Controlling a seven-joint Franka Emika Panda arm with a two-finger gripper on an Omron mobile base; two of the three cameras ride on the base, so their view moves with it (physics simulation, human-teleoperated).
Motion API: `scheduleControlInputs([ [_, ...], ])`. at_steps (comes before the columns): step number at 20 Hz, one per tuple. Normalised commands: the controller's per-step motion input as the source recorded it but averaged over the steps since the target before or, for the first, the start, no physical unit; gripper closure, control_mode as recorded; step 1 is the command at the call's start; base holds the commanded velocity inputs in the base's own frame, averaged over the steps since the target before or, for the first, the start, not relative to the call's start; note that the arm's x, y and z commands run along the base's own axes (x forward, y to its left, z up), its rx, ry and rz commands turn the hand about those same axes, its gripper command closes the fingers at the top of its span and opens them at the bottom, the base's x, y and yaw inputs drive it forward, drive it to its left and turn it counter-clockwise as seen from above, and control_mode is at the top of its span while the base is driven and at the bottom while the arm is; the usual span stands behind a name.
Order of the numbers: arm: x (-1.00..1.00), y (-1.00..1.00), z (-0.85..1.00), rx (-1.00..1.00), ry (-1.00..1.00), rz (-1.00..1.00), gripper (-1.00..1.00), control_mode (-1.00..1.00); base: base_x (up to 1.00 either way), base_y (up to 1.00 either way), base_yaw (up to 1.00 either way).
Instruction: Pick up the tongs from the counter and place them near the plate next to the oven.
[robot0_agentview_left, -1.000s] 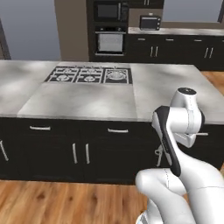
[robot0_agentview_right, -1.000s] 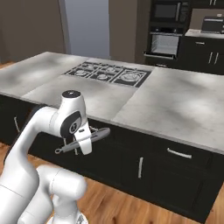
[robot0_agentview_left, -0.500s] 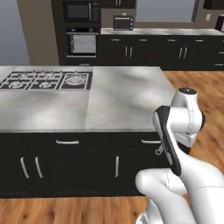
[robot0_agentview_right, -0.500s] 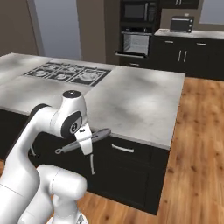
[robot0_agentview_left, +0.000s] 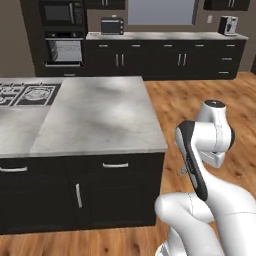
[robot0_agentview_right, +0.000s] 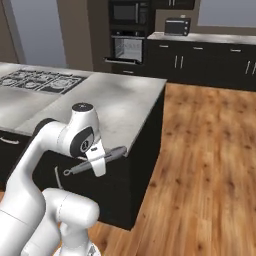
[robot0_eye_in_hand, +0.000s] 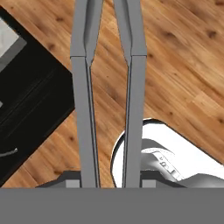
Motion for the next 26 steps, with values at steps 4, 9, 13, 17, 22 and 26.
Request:
scheduleControlInputs([
  [4, 0.00, 0.00, 0.00, 0.00, 0.00, 0.00, 1.00, 1.00, 0.31, -1.00, -0.16],
  [9, 0.00, 0.00, 0.00, 0.00, 0.00, 0.00, 1.00, 1.00, 0.42, -1.00, -0.15],
  [13, 0.00, 0.00, 0.00, 0.00, 0.00, 0.00, 1.00, 1.00, 0.49, -1.00, -0.14],
  [17, 0.00, 0.00, 0.00, 0.00, 0.00, 0.00, 1.00, 1.00, 0.81, -0.92, -0.11],
  [22, 0.00, 0.00, 0.00, 0.00, 0.00, 0.00, 1.00, 1.00, 1.00, -0.58, -0.01],
  [26, 0.00, 0.00, 0.00, 0.00, 0.00, 0.00, 1.00, 1.00, 1.00, -0.32, 0.00],
])
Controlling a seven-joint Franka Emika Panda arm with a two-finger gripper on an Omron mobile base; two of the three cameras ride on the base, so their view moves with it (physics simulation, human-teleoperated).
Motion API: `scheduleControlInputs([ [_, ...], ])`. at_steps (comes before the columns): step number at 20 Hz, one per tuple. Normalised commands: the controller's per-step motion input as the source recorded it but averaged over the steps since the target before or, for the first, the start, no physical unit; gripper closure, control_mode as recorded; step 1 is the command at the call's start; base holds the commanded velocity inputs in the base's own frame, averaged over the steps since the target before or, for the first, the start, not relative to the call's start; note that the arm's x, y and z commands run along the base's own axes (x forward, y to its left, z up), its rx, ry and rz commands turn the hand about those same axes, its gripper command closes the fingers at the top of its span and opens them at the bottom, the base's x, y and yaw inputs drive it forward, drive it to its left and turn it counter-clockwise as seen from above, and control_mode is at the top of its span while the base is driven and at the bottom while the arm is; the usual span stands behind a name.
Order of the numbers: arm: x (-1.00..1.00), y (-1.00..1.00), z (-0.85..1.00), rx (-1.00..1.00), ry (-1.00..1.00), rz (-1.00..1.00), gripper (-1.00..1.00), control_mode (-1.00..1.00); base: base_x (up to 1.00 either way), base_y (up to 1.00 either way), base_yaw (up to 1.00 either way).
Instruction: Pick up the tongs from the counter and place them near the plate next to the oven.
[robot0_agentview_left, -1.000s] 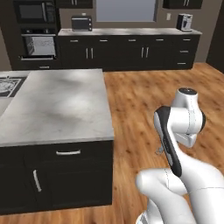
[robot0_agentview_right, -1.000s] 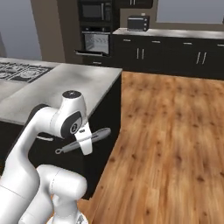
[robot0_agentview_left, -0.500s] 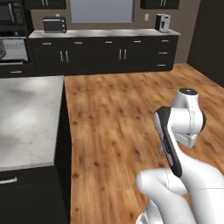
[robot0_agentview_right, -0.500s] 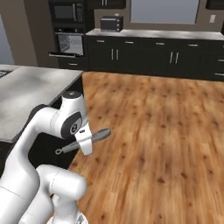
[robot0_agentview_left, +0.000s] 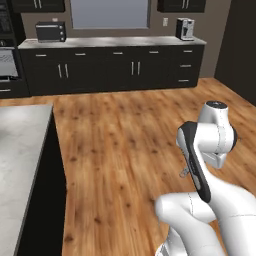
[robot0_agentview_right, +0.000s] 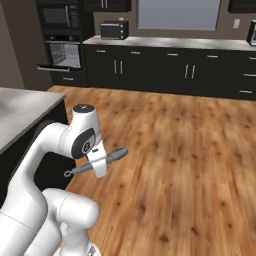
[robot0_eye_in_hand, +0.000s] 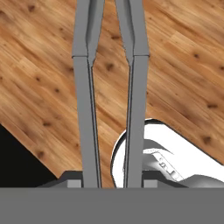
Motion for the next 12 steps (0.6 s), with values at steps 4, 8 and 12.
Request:
scheduleControlInputs([
  [4, 0.00, 0.00, 0.00, 0.00, 0.00, 0.00, 1.00, 1.00, 1.00, -0.19, 0.00],
  [8, 0.00, 0.00, 0.00, 0.00, 0.00, 0.00, 1.00, 1.00, 1.00, -0.09, 0.02],
  [12, 0.00, 0.00, 0.00, 0.00, 0.00, 0.00, 1.00, 1.00, 1.00, -0.02, 0.04],
])
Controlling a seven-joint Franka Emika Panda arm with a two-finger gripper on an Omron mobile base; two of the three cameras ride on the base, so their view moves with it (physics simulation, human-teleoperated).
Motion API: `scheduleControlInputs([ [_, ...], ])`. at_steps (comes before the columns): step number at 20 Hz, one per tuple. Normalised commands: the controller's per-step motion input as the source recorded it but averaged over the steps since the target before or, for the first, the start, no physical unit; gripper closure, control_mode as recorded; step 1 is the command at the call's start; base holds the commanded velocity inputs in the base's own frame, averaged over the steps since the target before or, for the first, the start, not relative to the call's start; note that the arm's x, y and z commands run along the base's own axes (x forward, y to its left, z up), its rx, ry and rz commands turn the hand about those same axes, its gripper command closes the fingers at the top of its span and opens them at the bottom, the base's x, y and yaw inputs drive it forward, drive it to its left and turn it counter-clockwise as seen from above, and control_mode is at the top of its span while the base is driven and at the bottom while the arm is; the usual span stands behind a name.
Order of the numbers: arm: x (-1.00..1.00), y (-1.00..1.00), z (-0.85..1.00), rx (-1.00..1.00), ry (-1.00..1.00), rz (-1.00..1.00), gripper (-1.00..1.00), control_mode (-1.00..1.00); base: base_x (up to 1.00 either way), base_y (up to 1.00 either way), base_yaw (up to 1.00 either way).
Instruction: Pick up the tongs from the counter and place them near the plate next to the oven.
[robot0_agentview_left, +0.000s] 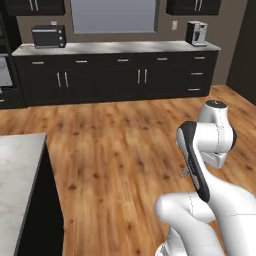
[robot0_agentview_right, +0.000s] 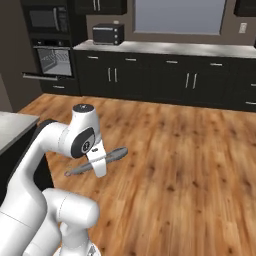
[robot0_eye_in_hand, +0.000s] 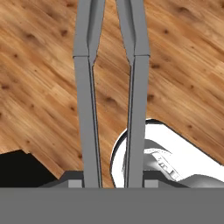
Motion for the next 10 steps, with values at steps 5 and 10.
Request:
scheduleControlInputs([
  [5, 0.00, 0.00, 0.00, 0.00, 0.00, 0.00, 1.00, 1.00, 1.00, 0.00, 0.05],
  [10, 0.00, 0.00, 0.00, 0.00, 0.00, 0.00, 1.00, 1.00, 1.00, 0.00, 0.05],
])
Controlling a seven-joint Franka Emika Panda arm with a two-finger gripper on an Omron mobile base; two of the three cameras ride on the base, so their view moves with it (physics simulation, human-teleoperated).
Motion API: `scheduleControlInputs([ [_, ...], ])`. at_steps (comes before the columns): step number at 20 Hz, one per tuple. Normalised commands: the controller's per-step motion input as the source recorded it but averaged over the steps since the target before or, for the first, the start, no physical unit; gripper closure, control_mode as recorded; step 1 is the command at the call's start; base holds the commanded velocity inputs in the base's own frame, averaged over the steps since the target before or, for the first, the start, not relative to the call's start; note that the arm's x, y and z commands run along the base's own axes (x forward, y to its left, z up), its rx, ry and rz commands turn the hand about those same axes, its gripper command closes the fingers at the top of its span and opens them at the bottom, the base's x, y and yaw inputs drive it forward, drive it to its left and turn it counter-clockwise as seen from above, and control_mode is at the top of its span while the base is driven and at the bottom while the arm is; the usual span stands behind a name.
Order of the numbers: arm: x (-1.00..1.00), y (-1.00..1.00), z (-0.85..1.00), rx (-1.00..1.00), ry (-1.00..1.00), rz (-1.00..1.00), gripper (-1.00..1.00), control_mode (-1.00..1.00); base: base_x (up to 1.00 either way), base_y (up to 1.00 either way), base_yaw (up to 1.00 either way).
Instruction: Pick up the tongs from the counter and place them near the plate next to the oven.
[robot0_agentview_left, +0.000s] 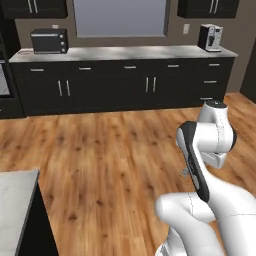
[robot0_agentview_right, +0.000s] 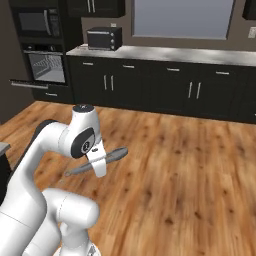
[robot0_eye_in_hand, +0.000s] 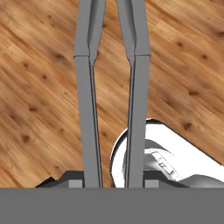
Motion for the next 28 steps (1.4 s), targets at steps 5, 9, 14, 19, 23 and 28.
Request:
scheduleControlInputs([
  [5, 0.00, 0.00, 0.00, 0.00, 0.00, 0.00, 1.00, 1.00, 1.00, 0.04, 0.04],
  [9, 0.00, 0.00, 0.00, 0.00, 0.00, 0.00, 1.00, 1.00, 1.00, 0.32, 0.02],
  [14, 0.00, 0.00, 0.00, 0.00, 0.00, 0.00, 1.00, 1.00, 1.00, 0.58, 0.00],
  [19, 0.00, 0.00, 0.00, 0.00, 0.00, 0.00, 1.00, 1.00, 1.00, 0.71, 0.00],
  [23, 0.00, 0.00, 0.00, 0.00, 0.00, 0.00, 1.00, 1.00, 1.00, 0.59, 0.00],
  [28, 0.00, 0.00, 0.00, 0.00, 0.00, 0.00, 1.00, 1.00, 1.00, 0.45, 0.03],
])
